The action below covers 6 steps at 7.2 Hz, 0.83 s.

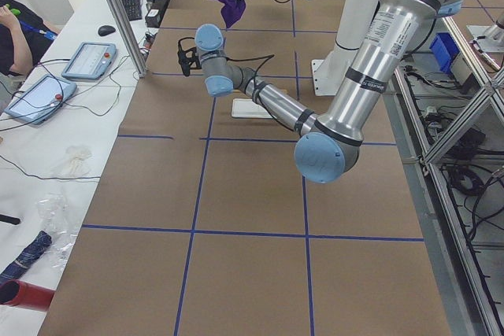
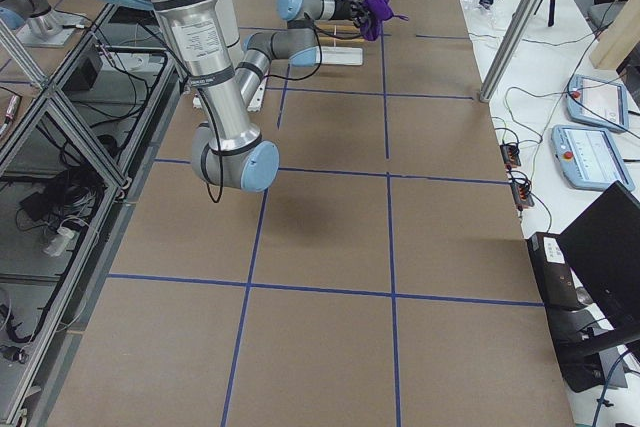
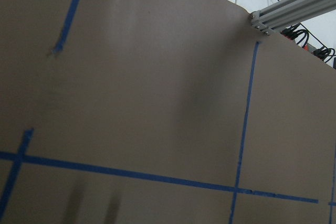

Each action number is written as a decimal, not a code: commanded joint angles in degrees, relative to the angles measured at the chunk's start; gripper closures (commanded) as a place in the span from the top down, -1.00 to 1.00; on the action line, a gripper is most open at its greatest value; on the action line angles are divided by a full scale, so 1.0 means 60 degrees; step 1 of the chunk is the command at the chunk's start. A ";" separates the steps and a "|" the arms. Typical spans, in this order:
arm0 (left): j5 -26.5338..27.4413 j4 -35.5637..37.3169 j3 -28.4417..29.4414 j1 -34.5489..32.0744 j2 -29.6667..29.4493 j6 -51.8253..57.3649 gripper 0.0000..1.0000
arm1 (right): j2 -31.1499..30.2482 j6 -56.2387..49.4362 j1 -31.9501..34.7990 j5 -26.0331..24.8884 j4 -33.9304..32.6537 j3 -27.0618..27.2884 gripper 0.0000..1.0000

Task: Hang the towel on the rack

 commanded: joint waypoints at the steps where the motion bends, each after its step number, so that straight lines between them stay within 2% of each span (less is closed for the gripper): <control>1: -0.0058 -0.0023 -0.0027 0.0417 -0.0687 -0.1730 0.99 | 0.0002 -0.0100 -0.0586 -0.0308 0.0223 0.0183 -1.00; 2: -0.0493 -0.0023 -0.0027 0.0533 -0.0907 -0.2330 0.99 | 0.0017 -0.0115 -0.0806 -0.0293 0.0399 0.0169 -1.00; 4: -0.0498 -0.0067 -0.0027 0.1029 -0.1551 -0.3898 0.99 | 0.0017 -0.0130 -0.1086 -0.0293 0.0415 0.0154 -1.00; 6: -0.0498 -0.0081 -0.0100 0.1469 -0.1772 -0.3947 1.00 | 0.0031 -0.0056 -0.1101 -0.0293 0.0546 0.0169 -1.00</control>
